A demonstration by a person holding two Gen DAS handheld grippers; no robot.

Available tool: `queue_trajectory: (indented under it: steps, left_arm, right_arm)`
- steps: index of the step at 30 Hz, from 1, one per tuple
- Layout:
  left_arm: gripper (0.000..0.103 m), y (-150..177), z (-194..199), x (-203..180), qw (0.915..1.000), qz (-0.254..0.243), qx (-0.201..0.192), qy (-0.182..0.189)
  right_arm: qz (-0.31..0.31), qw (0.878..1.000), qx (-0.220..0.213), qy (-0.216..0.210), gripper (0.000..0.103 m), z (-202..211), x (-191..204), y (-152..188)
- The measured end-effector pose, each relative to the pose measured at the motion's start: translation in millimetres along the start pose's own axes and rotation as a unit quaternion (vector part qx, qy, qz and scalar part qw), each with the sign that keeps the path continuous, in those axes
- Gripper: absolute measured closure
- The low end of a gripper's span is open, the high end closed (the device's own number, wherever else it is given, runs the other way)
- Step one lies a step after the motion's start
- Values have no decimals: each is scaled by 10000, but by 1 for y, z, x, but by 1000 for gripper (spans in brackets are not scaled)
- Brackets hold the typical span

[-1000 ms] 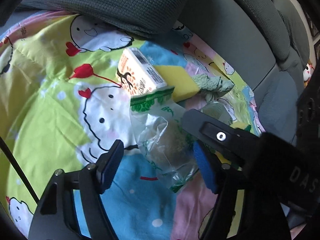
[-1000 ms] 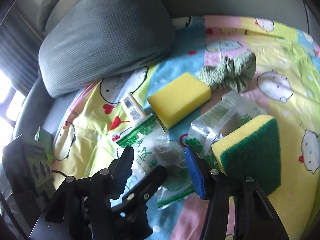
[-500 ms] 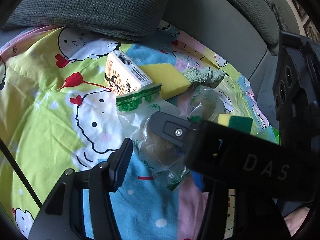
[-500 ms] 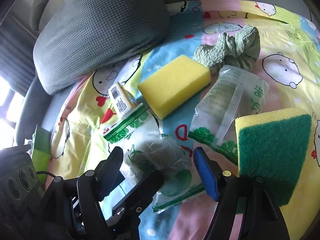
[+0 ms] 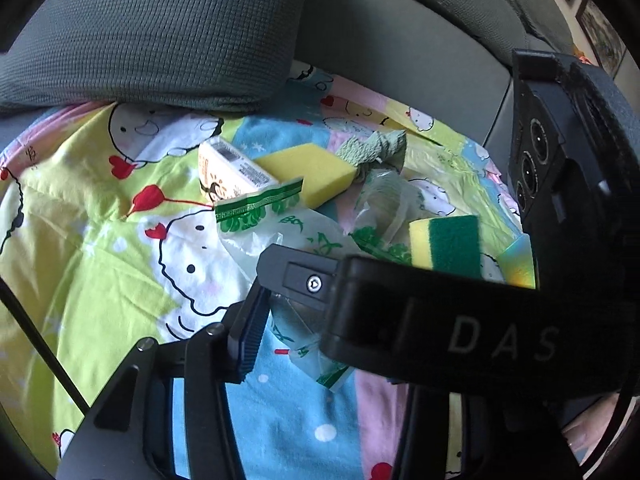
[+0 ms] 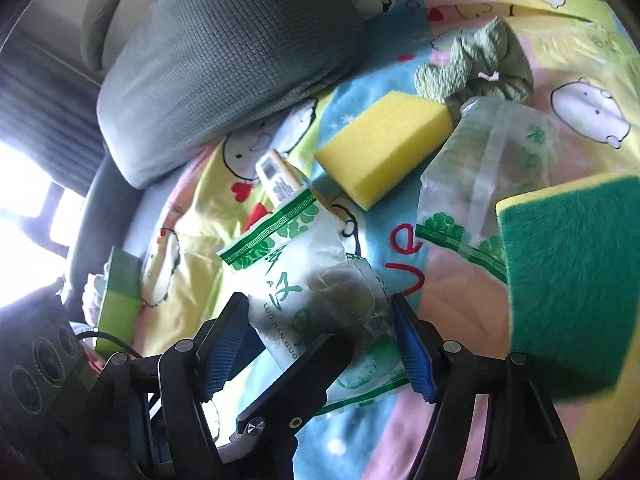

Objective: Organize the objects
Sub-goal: 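Grasp the clear bag with green print using the right gripper, then carry the bag into the green-rimmed white box and open the right gripper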

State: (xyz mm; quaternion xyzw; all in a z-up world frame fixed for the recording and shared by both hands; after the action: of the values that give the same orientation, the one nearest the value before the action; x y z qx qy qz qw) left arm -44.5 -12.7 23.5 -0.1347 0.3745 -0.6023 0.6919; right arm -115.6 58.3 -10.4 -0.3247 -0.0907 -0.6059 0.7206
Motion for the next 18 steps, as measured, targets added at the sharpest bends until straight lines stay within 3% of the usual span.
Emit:
queue_trajectory:
  steps: [9,18]
  left_arm:
    - [58,-11,47,-36,9941,-679,-828,152]
    - [58,-12,81,-93,9788,-1381,-1429,487]
  right_arm:
    - [245,9970,-726,-66,30,57,24,5]
    - [100,9866,-1626,-120,30,131,19,20]
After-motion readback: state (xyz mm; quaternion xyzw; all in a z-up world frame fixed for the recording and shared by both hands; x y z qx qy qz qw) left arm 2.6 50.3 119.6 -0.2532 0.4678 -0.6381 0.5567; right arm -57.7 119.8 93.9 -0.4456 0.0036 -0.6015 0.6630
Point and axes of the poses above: each gripper's, at about its wrist camera, not at the fingertips, and z roughly against the way its jaws point, x to its left, y to its underside, the point moved 4 cm from there along -z, roughly the way its jaws point, and after that the axes turned 2 degrees about y, right-handed, at the moved point
